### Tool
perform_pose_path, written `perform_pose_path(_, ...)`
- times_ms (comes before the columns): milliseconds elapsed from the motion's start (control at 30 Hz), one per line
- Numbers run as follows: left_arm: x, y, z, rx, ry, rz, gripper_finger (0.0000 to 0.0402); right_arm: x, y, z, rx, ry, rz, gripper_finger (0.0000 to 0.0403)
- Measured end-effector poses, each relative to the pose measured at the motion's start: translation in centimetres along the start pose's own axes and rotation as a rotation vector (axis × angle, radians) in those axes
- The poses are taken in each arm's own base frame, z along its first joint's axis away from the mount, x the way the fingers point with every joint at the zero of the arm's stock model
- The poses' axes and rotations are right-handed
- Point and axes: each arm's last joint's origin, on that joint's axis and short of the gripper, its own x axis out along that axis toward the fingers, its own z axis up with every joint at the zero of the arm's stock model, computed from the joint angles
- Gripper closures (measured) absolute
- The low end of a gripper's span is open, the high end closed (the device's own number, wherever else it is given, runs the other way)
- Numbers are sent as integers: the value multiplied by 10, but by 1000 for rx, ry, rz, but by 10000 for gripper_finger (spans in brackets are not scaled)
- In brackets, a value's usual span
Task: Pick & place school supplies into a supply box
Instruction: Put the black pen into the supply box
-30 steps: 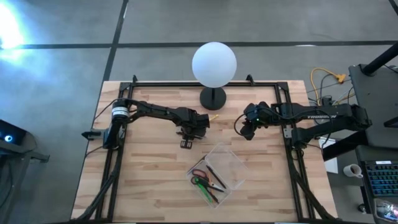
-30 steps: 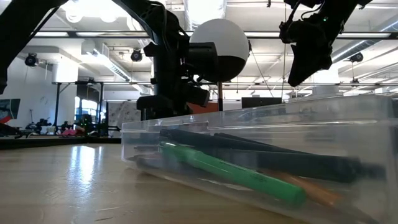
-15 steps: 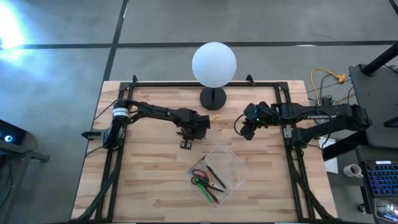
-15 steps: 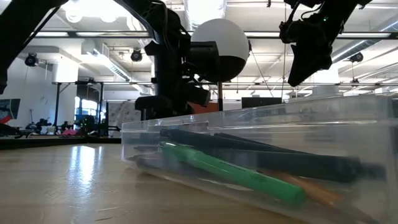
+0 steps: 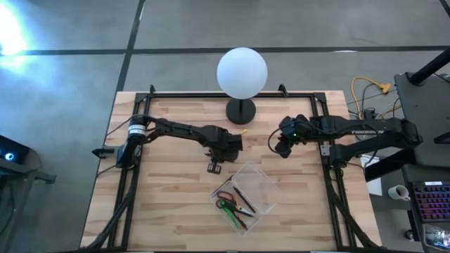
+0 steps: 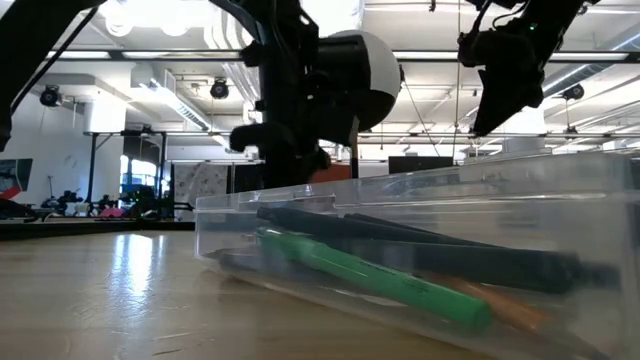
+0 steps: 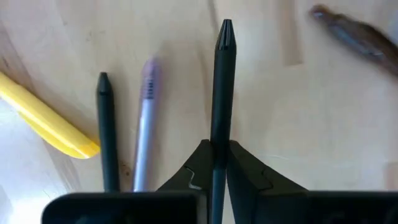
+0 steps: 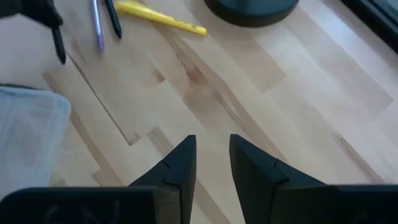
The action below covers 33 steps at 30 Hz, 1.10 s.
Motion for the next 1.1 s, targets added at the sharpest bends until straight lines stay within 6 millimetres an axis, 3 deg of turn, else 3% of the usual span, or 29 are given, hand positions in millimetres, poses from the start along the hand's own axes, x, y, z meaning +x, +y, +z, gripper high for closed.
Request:
perform_pose_path(167,-15,-9,9,-13,-1,-2,393,-14,-6,-2,32,-54,19,320)
perform_pose_path(300,-40,-22,25,24,-35,6,393,-27,-13,-6,72,-88,15,327)
perform_pose_path(467,-74,-50,48,100,-164,17,393,-36,-19,-12,79,-99,14,331)
perform_pose_path(600,-91,-83,65,176,-255,9,393,-40,-23,-17,72,-78,0,327)
perform_pose_path(733,-91,-124,87,204,-344,-47,393,-40,-26,-22,58,-38,-23,326)
perform_pose_path(900,-71,-180,109,302,-361,-106,393,-40,-29,-26,49,-12,-39,333)
perform_pose_path(967,-59,-192,115,329,-338,-107,393,-41,-29,-27,49,-15,-38,334)
perform_pose_path(1100,-36,-198,125,368,-286,-62,391,-41,-30,-27,51,-17,-35,335)
